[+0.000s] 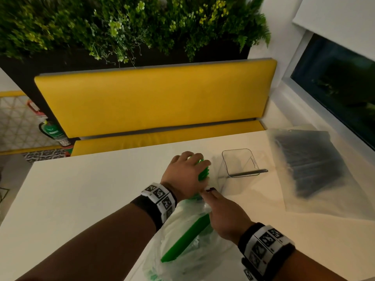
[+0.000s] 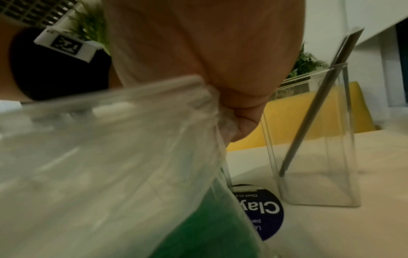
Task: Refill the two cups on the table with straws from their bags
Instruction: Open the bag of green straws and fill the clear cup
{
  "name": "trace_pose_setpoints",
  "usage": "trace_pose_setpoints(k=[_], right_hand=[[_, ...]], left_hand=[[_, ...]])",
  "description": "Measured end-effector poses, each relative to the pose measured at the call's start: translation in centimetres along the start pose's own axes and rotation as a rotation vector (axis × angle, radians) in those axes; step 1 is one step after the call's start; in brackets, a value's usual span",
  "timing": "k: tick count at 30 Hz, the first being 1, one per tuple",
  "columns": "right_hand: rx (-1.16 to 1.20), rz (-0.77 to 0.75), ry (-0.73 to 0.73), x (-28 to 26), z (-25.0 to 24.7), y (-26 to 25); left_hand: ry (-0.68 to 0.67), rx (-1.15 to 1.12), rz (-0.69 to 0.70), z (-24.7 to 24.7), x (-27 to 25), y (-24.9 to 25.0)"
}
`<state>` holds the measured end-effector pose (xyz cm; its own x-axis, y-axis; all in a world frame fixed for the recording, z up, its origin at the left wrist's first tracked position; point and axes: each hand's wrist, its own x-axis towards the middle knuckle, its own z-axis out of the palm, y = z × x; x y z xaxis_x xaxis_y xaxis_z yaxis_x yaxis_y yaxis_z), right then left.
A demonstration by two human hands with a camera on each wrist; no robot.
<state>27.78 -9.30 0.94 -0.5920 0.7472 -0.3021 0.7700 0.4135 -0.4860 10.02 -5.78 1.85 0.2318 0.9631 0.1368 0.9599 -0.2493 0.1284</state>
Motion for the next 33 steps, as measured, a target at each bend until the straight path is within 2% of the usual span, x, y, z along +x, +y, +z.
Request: trace_pose_setpoints(k=[2, 5, 6, 10, 13, 16, 17, 18, 19, 20, 21, 22, 23, 24, 25, 26, 27, 29, 33], right_hand=[[0.020, 0.011, -0.006, -0.1, 0.2, 0.0], [0.045, 0.008, 0.028, -0.1, 0.4, 0.0], [0.057, 0.006, 0.037, -0.2, 0.5, 0.0], [0.124, 0.018, 0.037, -0.1, 1.0, 0.4], [0.196, 0.024, 0.051, -0.6, 1.3, 0.9], [0.361, 0.038, 0.112, -1.4, 1.3, 1.6], [0.414, 0.054, 0.131, -1.6, 1.3, 1.9], [0.444, 0.074, 0.142, -1.9, 1.2, 2.2], [0.462, 0.094, 0.144, -2.1, 1.2, 2.5], [0.468, 0.111, 0.147, -2.3, 1.2, 2.8], [0.471, 0.126, 0.151, -2.3, 1.4, 3.1], [0.468, 0.136, 0.161, -2.3, 1.5, 3.4], [0.480, 0.143, 0.177, -2.3, 1.7, 3.6], [0.509, 0.156, 0.179, -2.3, 1.8, 3.7], [0.566, 0.170, 0.172, -2.3, 2.0, 3.8], [0.595, 0.177, 0.144, -2.4, 2.1, 3.9], [0.606, 0.168, 0.119, -2.6, 2.1, 3.9], [0.579, 0.123, 0.071, -2.9, 2.3, 3.9], [0.510, 0.069, 0.056, -3.9, 2.5, 4.1]], left_hand=[[0.041, -0.030, -0.044, -0.3, 0.9, -0.6], [0.100, -0.256, -0.218, -0.6, 1.5, -2.0], [0.116, -0.318, -0.234, -0.4, 1.5, -2.3], [0.094, -0.253, -0.152, -0.3, 1.6, -2.0], [-0.037, -0.123, -0.162, -0.9, 1.8, -1.7], [-0.161, -0.180, -0.225, -2.2, 1.7, -1.7], [-0.126, -0.234, -0.260, -3.2, 1.4, -1.6], [-0.008, -0.264, -0.266, -4.2, 0.8, -1.3], [0.169, -0.282, -0.220, -5.2, -0.2, -0.9], [0.347, -0.293, -0.116, -6.1, -1.6, 0.0], [0.437, -0.321, 0.011, -6.7, -3.2, 1.3], [0.401, -0.384, 0.120, -6.5, -5.1, 2.9], [0.260, -0.441, 0.170, -5.7, -7.0, 4.7], [0.043, -0.477, 0.138, -4.3, -8.6, 6.2], [-0.165, -0.505, 0.041, -2.5, -9.7, 7.4], [-0.317, -0.536, -0.090, -0.3, -10.5, 8.0], [-0.415, -0.572, -0.219, 1.8, -10.8, 7.9], [-0.486, -0.593, -0.351, 5.0, -10.5, 7.5], [-0.715, -0.345, -0.369, 8.2, -10.1, 8.7]])
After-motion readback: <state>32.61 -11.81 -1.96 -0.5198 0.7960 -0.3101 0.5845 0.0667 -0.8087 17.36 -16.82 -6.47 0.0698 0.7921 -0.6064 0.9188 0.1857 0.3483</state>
